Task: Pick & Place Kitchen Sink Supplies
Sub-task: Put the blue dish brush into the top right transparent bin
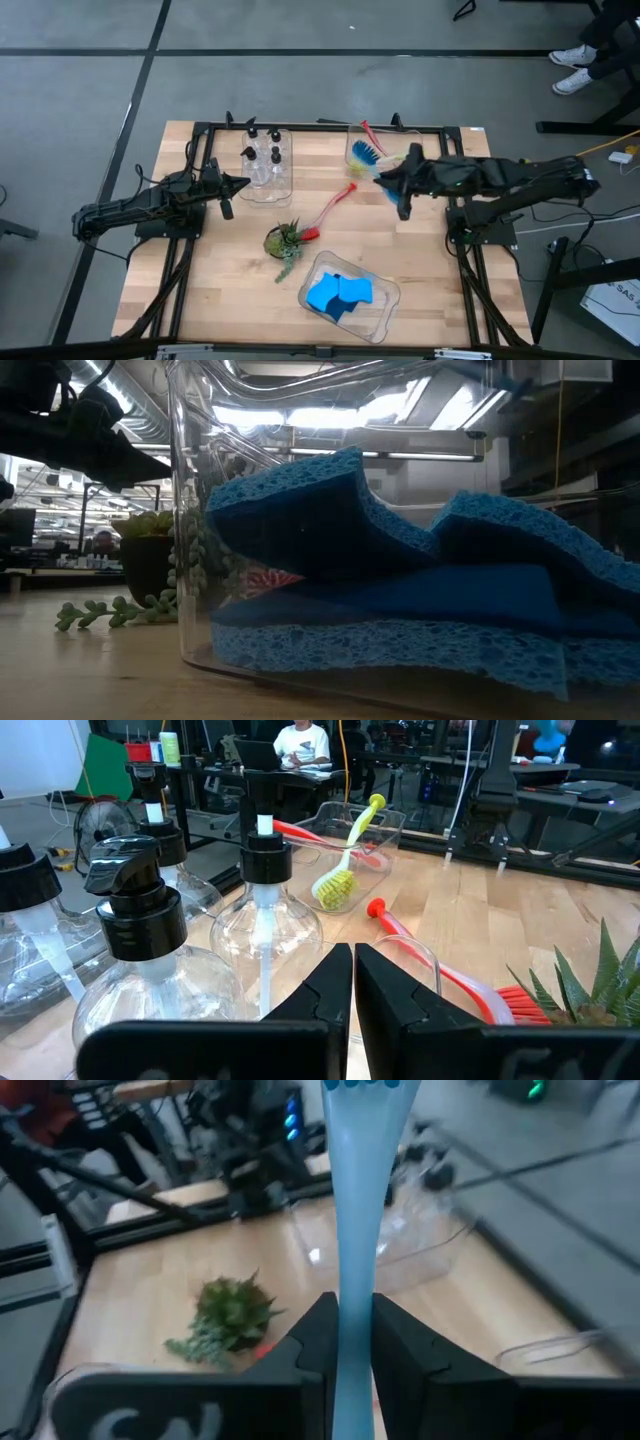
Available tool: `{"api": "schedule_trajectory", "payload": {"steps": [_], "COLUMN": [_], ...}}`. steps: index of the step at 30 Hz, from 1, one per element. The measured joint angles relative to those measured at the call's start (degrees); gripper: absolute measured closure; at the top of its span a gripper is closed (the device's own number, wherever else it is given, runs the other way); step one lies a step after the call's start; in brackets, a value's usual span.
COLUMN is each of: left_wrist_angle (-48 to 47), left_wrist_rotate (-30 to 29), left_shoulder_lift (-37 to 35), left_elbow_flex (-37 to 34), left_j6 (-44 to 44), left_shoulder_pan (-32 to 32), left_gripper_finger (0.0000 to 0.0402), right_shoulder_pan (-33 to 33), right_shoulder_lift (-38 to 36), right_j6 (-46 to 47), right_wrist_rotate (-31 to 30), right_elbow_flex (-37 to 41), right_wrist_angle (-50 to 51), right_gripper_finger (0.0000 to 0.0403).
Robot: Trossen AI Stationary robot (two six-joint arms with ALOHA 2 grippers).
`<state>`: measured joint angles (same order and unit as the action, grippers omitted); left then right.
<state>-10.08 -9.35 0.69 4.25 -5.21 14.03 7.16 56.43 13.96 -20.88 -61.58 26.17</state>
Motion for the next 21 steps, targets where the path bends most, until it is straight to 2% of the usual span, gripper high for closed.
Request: {"api": "schedule_trajectory", "payload": {"steps": [7,13,21], "left_wrist_angle": [0.0,0.0,0.0], "left_wrist_rotate": [0.0,0.0,0.0], "left_shoulder_lift": [0.0,0.0,0.0], "left_elbow_flex": [0.0,0.0,0.0], "left_j6": [0.0,0.0,0.0], "left_shoulder_pan": [0.0,0.0,0.0], "left_gripper_finger": [0.0389,0.0393,0.0393], "right_shoulder_pan": [-0.1,-0.7,-8.1], "right_shoulder_lift": [-4.2,-4.8,-3.5], "right_j6": [-6.3,-14.3,-25.0], "right_wrist_rotate": [-6.9,-16.0,-20.0], "right_elbow_flex": [0.0,0.0,0.0], "right_wrist_angle": [1.2,2.3,2.5], "right_gripper_finger": [0.0354,0.0353,0.0353]}}
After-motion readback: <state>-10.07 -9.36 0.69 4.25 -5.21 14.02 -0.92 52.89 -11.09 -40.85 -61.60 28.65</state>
